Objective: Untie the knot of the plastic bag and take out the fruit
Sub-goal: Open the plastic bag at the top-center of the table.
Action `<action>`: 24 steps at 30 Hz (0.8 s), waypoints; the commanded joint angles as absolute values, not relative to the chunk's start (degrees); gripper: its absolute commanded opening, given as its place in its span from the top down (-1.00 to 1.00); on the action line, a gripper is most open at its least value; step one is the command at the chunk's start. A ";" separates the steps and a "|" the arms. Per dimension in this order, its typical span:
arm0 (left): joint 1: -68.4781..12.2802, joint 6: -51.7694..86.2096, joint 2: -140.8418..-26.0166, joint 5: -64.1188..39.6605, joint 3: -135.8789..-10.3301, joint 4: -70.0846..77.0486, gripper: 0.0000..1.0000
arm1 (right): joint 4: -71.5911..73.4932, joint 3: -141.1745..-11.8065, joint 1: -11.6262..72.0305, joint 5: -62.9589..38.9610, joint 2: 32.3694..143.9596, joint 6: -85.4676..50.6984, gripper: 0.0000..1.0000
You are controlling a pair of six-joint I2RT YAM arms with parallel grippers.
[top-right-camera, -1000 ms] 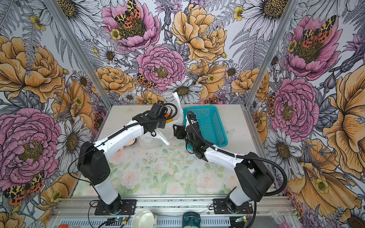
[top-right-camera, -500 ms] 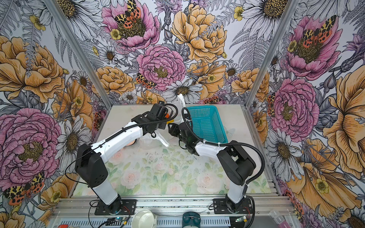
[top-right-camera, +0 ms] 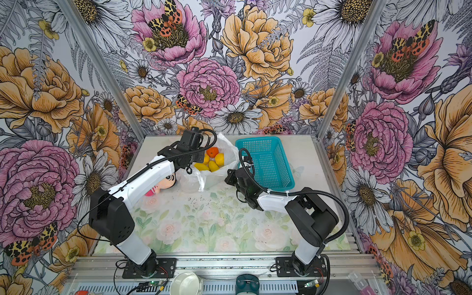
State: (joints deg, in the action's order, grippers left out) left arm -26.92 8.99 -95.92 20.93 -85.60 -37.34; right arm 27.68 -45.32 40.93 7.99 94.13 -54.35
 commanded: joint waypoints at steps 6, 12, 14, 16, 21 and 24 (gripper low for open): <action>-21.68 8.02 -99.77 15.94 -93.38 -30.58 1.00 | 26.22 -39.29 44.50 16.43 86.36 -50.72 1.00; -21.10 6.94 -103.50 17.55 -102.00 -31.14 1.00 | 24.74 -40.12 45.11 17.46 87.17 -50.23 1.00; -21.09 6.26 -103.73 18.17 -104.77 -31.87 1.00 | 24.52 -40.56 46.64 17.97 87.66 -50.19 1.00; -21.18 4.92 -103.77 18.43 -107.22 -32.31 1.00 | 24.51 -41.19 46.75 17.95 88.28 -50.08 1.00; -21.83 2.92 -106.17 19.32 -113.22 -33.87 1.00 | 26.85 -42.28 46.84 17.49 89.45 -48.72 1.00; -23.18 0.69 -106.25 21.19 -116.62 -34.76 1.00 | 28.24 -42.37 47.10 18.34 90.13 -47.79 1.00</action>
